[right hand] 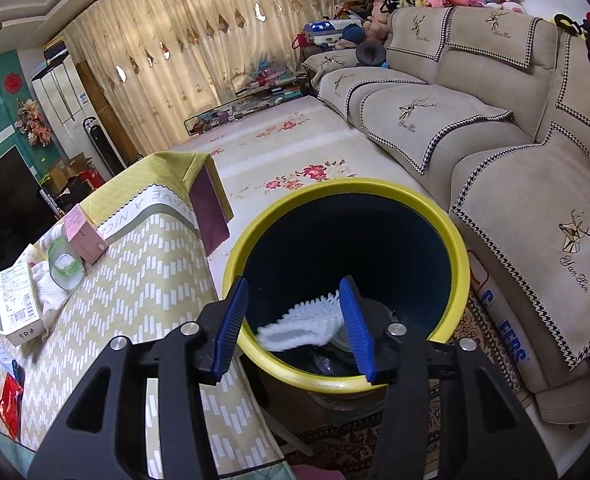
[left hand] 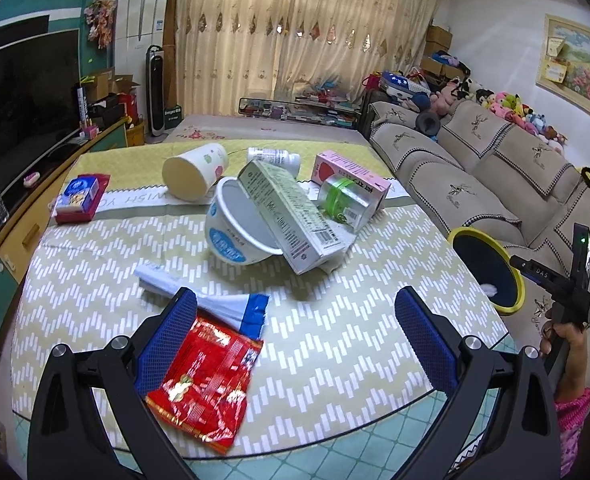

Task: Collect trash
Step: 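Carry the foam net to the bin and release it with the right gripper, then grasp the pale green tea box with the left gripper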

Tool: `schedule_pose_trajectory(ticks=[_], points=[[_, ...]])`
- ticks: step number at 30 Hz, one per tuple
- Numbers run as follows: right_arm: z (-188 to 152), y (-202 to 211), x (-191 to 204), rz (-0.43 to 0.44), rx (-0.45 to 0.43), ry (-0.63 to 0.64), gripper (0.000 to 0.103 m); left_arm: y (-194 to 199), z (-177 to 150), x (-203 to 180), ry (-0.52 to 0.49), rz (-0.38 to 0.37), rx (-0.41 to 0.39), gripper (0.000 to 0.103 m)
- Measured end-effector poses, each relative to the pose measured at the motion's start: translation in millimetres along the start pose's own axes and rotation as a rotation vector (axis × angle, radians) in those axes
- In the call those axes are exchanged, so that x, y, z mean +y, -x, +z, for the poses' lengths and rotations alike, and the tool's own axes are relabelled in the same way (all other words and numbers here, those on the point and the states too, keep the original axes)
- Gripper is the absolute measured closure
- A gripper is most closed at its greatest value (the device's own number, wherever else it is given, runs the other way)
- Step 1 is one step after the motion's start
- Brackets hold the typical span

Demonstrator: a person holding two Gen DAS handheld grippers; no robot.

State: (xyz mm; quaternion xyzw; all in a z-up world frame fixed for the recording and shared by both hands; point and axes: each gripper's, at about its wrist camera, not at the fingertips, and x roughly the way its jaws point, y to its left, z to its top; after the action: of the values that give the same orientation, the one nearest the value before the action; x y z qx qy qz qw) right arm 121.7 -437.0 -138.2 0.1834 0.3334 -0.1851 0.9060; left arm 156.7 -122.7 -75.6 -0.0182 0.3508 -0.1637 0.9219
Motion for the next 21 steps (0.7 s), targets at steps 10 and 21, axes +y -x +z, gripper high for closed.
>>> schedule_pose_trajectory(ticks=[10, 21], points=[[-1, 1, 5, 0.014, -0.002, 0.005, 0.054, -34, 31, -13, -0.039, -0.018, 0.029, 0.005], [-3, -5, 5, 0.033, 0.014, 0.001, 0.053, -90, 63, -15, -0.032, -0.031, 0.129, 0.013]])
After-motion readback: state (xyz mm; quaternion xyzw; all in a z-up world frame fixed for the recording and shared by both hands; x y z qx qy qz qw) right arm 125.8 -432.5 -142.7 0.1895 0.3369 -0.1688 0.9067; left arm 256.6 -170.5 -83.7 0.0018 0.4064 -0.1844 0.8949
